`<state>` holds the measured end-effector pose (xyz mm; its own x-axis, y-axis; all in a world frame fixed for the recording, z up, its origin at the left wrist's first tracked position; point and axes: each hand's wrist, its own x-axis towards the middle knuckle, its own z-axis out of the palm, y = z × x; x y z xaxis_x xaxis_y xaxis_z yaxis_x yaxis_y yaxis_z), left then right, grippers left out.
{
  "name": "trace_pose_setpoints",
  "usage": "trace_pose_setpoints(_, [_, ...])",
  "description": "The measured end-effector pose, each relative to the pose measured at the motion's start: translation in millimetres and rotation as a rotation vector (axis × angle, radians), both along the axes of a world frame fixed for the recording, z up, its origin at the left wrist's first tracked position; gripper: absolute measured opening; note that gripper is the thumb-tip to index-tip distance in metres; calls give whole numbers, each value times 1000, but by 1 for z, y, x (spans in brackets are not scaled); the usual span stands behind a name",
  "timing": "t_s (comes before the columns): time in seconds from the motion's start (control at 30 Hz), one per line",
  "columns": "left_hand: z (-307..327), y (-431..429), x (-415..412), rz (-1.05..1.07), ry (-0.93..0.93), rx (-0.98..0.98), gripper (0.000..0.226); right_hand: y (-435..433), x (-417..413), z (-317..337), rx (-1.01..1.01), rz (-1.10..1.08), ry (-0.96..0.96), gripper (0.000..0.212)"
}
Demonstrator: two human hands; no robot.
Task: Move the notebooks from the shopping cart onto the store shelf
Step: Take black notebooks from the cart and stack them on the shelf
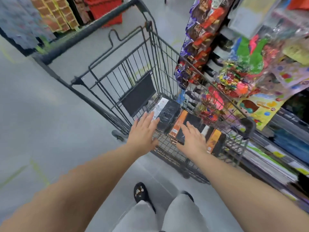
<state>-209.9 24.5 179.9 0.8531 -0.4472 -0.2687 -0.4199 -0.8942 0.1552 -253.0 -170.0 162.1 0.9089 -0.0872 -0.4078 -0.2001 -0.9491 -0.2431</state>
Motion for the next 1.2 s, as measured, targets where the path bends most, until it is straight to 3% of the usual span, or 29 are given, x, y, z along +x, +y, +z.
trace_pose_setpoints(0.43, [-49, -40, 119, -110, 299, 42, 76, -22, 75, -47, 12, -235, 134, 81])
trace_pose_setpoints(0.8, [-159, -32, 184, -147, 459, 253, 83, -8, 123, -117, 79, -334, 227, 80])
trace_pose_setpoints(0.9, [-194, -34, 195, -15, 547, 256, 90, 4, 123, -143, 90, -398, 271, 79])
trace_pose_setpoints(1.03, [-238, -38, 199, 290, 620, 117, 97, 25, 119, -173, 129, -474, 247, 74])
trace_pose_setpoints(1.2, [-272, -38, 198, 522, 705, 22, 91, 40, 114, -197, 201, -552, 243, 75])
